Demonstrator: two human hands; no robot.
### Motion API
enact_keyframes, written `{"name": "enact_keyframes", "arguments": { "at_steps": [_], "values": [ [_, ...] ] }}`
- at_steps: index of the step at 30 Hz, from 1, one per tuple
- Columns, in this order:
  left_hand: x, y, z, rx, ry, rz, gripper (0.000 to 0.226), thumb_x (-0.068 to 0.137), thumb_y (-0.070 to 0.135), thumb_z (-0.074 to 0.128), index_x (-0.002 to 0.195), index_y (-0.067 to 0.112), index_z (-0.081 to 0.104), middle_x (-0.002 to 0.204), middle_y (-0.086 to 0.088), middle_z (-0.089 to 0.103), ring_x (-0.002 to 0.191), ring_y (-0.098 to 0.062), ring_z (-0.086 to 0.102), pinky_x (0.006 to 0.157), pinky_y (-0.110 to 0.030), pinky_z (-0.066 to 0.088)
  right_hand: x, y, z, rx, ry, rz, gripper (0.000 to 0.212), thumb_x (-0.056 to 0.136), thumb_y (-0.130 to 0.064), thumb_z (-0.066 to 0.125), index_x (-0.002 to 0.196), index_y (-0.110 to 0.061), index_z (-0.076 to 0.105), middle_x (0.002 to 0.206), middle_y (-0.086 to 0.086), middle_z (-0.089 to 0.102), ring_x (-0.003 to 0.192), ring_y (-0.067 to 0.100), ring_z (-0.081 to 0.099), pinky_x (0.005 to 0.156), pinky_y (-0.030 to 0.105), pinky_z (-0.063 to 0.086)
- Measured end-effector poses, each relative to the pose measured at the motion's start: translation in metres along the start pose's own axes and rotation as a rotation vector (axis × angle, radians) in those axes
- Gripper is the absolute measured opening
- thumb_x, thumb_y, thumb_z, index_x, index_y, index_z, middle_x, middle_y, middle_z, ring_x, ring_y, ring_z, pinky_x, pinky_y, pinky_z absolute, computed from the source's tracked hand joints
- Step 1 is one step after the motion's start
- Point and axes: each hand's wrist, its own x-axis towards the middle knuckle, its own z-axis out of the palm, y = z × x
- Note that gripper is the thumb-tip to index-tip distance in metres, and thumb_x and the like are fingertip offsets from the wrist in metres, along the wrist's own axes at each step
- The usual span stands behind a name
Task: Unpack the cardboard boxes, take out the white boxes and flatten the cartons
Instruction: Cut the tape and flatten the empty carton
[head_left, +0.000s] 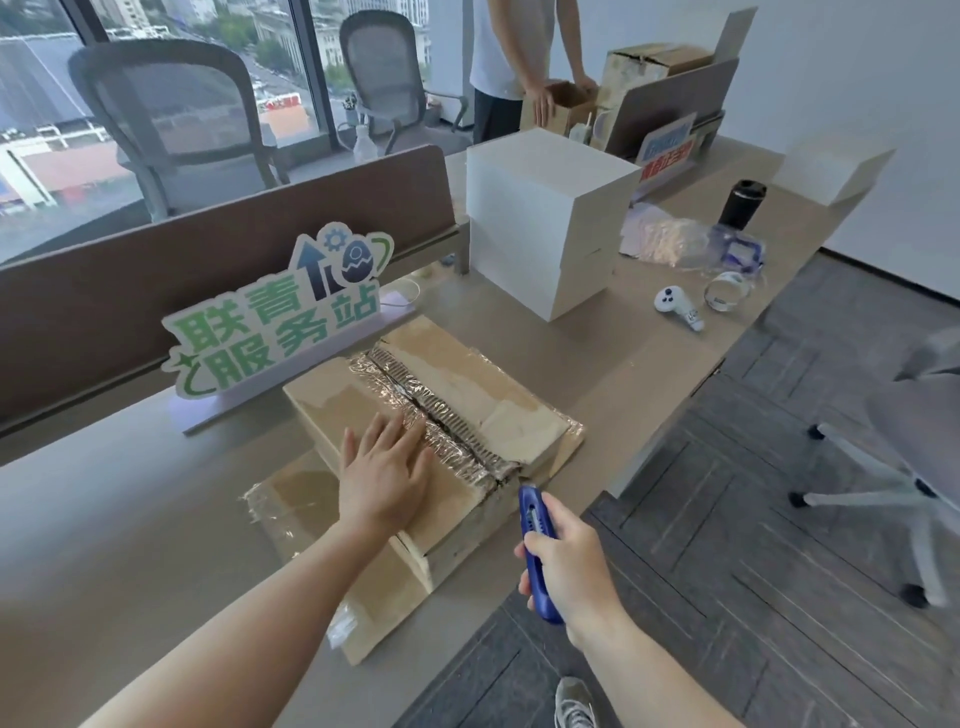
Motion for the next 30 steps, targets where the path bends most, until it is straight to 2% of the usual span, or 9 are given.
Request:
{"name": "enact_keyframes", "arguments": {
  "at_steps": [2,5,9,13,16,22,26,30],
  "values": [
    [0.000,0.000,0.001,0.000,0.003,-0.006,0.052,0.101,0.054,0.022,0.151,0.042,0.031,0.162,0.009,0.020,0.152,-0.014,0.005,0.122,-0.044,-0.008,-0.002,0.001,0.004,0.036,0.014,-0.009,0.052,0.095,0.003,0.043,0.098,-0.048,0.056,0.082,0.016,0.060,0.049,0.023,0.052,0.047,0.031,0.041],
    [0.000,0.001,0.001,-0.019,0.027,-0.015,0.050,0.101,0.053,0.025,0.148,0.042,0.036,0.161,0.010,0.024,0.151,-0.012,0.007,0.122,-0.043,-0.006,-0.004,0.003,0.008,0.062,0.034,-0.009,0.054,0.095,0.003,0.044,0.099,-0.050,0.055,0.083,0.016,0.061,0.048,0.022,0.052,0.045,0.030,0.041],
    [0.000,0.001,0.002,-0.038,0.044,-0.015,0.049,0.101,0.052,0.027,0.147,0.042,0.039,0.161,0.010,0.026,0.151,-0.012,0.009,0.122,-0.042,-0.005,-0.001,0.006,0.013,0.063,0.060,-0.009,0.051,0.095,0.002,0.044,0.117,-0.044,0.051,0.086,0.018,0.063,0.048,0.022,0.053,0.045,0.029,0.043],
    [0.000,-0.001,0.004,-0.039,0.047,-0.011,0.049,0.101,0.053,0.027,0.147,0.042,0.039,0.161,0.009,0.026,0.151,-0.013,0.010,0.122,-0.043,-0.004,0.003,0.009,0.015,0.061,0.068,-0.003,0.060,0.096,0.001,0.045,0.136,-0.042,0.045,0.088,0.019,0.064,0.050,0.022,0.054,0.045,0.029,0.043],
    [0.000,0.000,0.005,-0.045,0.052,-0.016,0.049,0.101,0.052,0.028,0.146,0.041,0.041,0.160,0.009,0.027,0.151,-0.013,0.011,0.122,-0.043,-0.003,0.004,0.011,0.016,0.063,0.058,-0.002,0.059,0.096,0.001,0.046,0.143,-0.034,0.045,0.086,0.019,0.063,0.050,0.022,0.054,0.045,0.029,0.044],
    [0.000,0.005,0.004,-0.084,0.072,-0.041,0.056,0.096,0.055,0.020,0.144,0.041,0.045,0.159,0.010,0.030,0.150,-0.013,0.013,0.122,-0.042,-0.002,0.004,0.010,0.022,0.047,0.000,0.012,0.059,0.096,0.000,0.045,0.146,-0.031,0.044,0.080,0.015,0.060,0.050,0.022,0.053,0.045,0.029,0.044],
    [0.001,0.007,0.003,-0.095,0.075,-0.050,0.047,0.101,0.049,0.027,0.143,0.040,0.046,0.159,0.010,0.030,0.150,-0.013,0.013,0.122,-0.042,-0.003,-0.003,0.013,0.035,0.030,-0.065,0.025,0.061,0.096,0.001,0.044,0.148,-0.029,0.041,0.079,0.014,0.059,0.048,0.021,0.052,0.044,0.028,0.042],
    [0.000,0.006,0.001,-0.098,0.060,-0.046,0.046,0.102,0.048,0.028,0.144,0.041,0.044,0.160,0.010,0.028,0.151,-0.012,0.011,0.122,-0.042,-0.004,-0.006,0.012,0.024,0.030,-0.117,0.033,0.060,0.094,0.003,0.044,0.144,-0.030,0.047,0.079,0.016,0.060,0.049,0.025,0.050,0.043,0.027,0.041]
  ]
}}
